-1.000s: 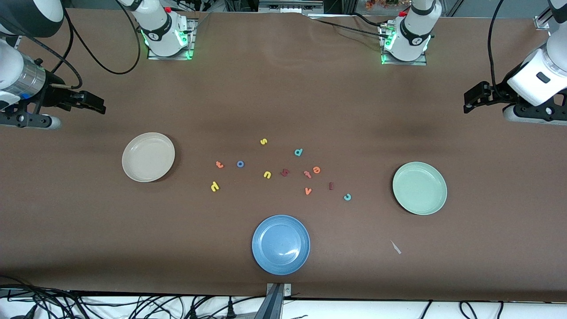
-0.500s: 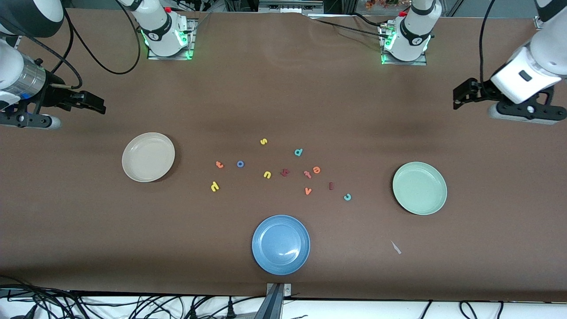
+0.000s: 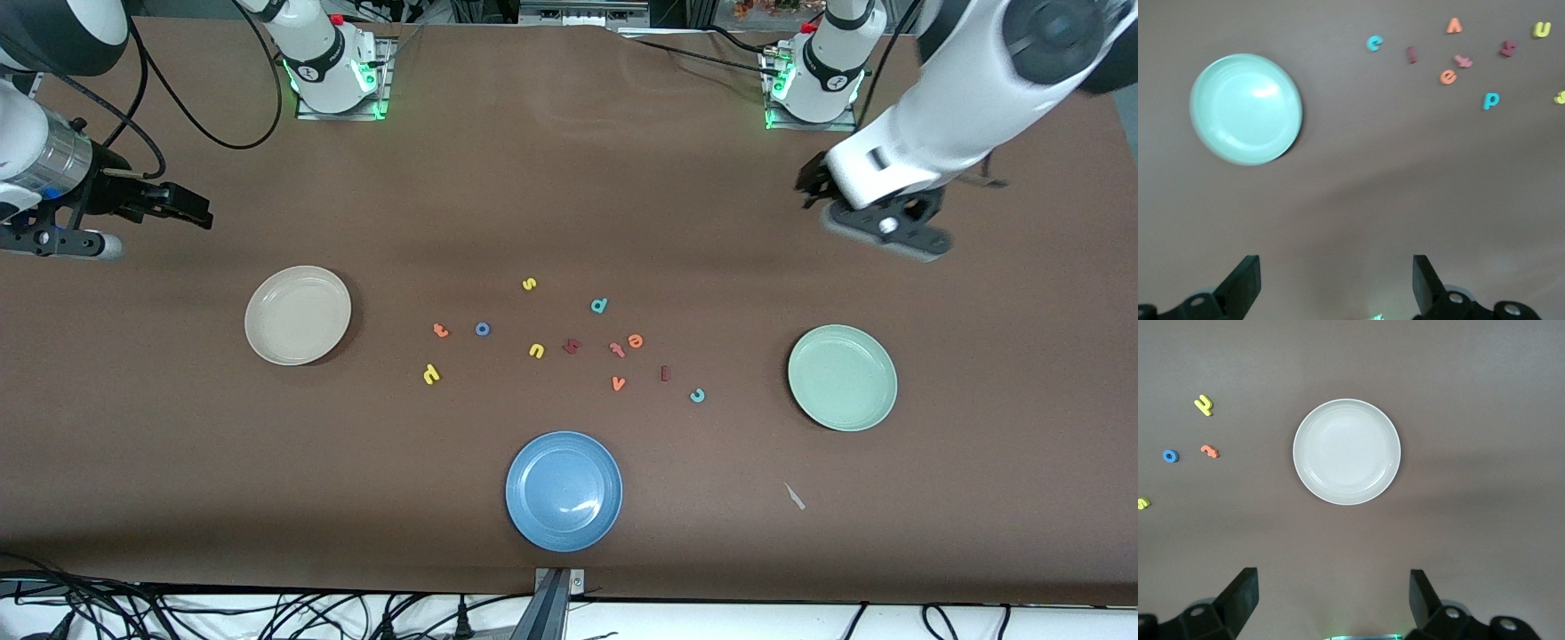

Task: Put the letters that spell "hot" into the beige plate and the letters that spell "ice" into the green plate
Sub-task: 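Reach the left gripper down to the teal letter c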

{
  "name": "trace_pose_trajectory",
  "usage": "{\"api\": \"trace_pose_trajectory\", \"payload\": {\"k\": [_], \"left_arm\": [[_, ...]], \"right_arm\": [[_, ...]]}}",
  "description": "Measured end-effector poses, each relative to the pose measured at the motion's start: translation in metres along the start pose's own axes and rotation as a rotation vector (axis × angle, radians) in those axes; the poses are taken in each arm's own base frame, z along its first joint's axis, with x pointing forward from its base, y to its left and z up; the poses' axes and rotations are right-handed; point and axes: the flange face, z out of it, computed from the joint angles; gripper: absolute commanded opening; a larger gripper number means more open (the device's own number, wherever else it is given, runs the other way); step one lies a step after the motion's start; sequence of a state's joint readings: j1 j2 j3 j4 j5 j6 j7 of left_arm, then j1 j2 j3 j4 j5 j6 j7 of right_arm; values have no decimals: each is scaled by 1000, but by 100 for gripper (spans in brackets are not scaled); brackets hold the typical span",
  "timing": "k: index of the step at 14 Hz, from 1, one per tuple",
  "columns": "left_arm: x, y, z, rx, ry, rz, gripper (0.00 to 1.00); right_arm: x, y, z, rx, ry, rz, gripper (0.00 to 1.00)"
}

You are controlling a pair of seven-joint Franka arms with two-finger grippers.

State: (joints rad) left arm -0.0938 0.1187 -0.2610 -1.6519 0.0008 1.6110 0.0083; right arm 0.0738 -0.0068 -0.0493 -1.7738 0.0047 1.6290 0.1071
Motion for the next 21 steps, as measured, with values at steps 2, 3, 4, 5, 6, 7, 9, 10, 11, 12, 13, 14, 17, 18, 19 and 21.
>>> {"api": "trace_pose_trajectory", "payload": {"k": [2, 3, 4, 5, 6, 7, 9, 10, 11, 12, 13, 14, 17, 18, 19, 21], "left_arm": [[42, 12, 39, -25, 22, 31, 100], [62, 15, 57, -40, 22, 39, 100], [81, 15, 73, -56, 25, 42, 100], [99, 11, 89, -70, 33, 37, 100], [115, 4, 103, -83, 50, 27, 100], [130, -1, 119, -94, 70, 18, 100], [151, -2, 154, -112, 93, 5, 100], [159, 4, 173, -121, 96, -8, 100], [165, 13, 190, -128, 102, -18, 100], [171, 21, 203, -134, 111, -24, 100], [175, 26, 214, -138, 121, -29, 100], [180, 23, 221, -141, 141, -45, 100], [190, -33, 229, -140, 214, -122, 100], [190, -49, 235, -142, 214, -136, 100], [190, -56, 242, -144, 205, -142, 98], [192, -47, 260, -150, 184, -130, 91]], "right_arm": [[0, 0, 0, 0, -1, 0, 100], [0, 0, 0, 0, -1, 0, 100], [0, 0, 1, 0, -1, 0, 100], [0, 0, 1, 0, -1, 0, 100], [0, 0, 1, 0, -2, 0, 100], [0, 0, 1, 0, -2, 0, 100], [0, 0, 1, 0, -3, 0, 100], [0, 0, 2, 0, -4, 0, 100], [0, 0, 2, -1, -4, 0, 100], [0, 0, 2, -1, -5, 0, 100], [0, 0, 3, -1, -6, 0, 100], [0, 0, 3, -1, -6, 0, 100], [0, -1, 4, -1, -6, -2, 100], [1, -2, 5, 0, -2, -4, 100], [2, -5, 8, 1, 4, -7, 100], [5, -10, 19, 3, 19, -15, 100]]}}
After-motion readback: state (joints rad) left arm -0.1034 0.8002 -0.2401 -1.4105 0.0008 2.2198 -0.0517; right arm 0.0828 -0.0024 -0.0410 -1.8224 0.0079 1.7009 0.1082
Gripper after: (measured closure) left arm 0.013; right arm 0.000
